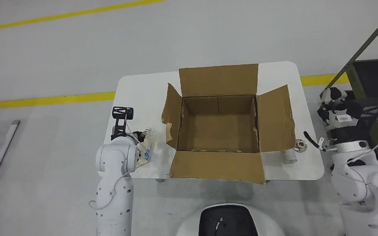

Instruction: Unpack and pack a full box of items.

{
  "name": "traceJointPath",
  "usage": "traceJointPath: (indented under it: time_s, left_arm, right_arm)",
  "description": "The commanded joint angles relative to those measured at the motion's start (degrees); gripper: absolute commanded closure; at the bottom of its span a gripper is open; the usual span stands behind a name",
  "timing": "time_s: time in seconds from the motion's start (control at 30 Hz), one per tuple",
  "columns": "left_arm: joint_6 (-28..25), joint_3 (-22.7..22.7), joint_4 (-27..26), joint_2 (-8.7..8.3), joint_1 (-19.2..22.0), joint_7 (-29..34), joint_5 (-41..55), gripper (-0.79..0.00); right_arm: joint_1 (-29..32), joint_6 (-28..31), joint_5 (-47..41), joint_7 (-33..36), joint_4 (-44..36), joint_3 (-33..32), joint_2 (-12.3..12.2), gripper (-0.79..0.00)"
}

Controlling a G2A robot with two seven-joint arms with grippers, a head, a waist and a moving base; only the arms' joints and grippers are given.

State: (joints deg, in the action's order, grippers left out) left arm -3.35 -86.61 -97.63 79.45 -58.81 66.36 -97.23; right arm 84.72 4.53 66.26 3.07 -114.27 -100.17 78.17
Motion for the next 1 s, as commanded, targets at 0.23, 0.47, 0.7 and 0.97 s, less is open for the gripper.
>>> traceJointPath:
  time_s: [0.23,0.47,0.7,0.97]
  left_arm:
    - [-1.22,-1.03,0.31,-0.15,-1.12,-0.81,1.61,-0.785]
    - [-13.21,-5.45,1.52,-1.26,-0.71,11.42,7.88,-0.785]
    - [-20.18,-2.34,4.76,-2.11,0.98,14.41,9.32,-0.785]
    - [-20.18,-2.34,4.76,-2.11,0.98,14.41,9.32,-0.785]
  right_arm:
    - [-2.05,0.43,-3.35,3.44,0.57,3.56,0.0,0.0]
    - [-2.86,-1.25,-4.59,5.19,1.62,3.78,-0.11,0.0]
    - [-3.68,-1.98,-4.3,5.88,1.78,5.12,-0.19,0.0]
    - [-4.11,-0.96,-4.58,7.05,1.59,6.03,-0.41,0.0]
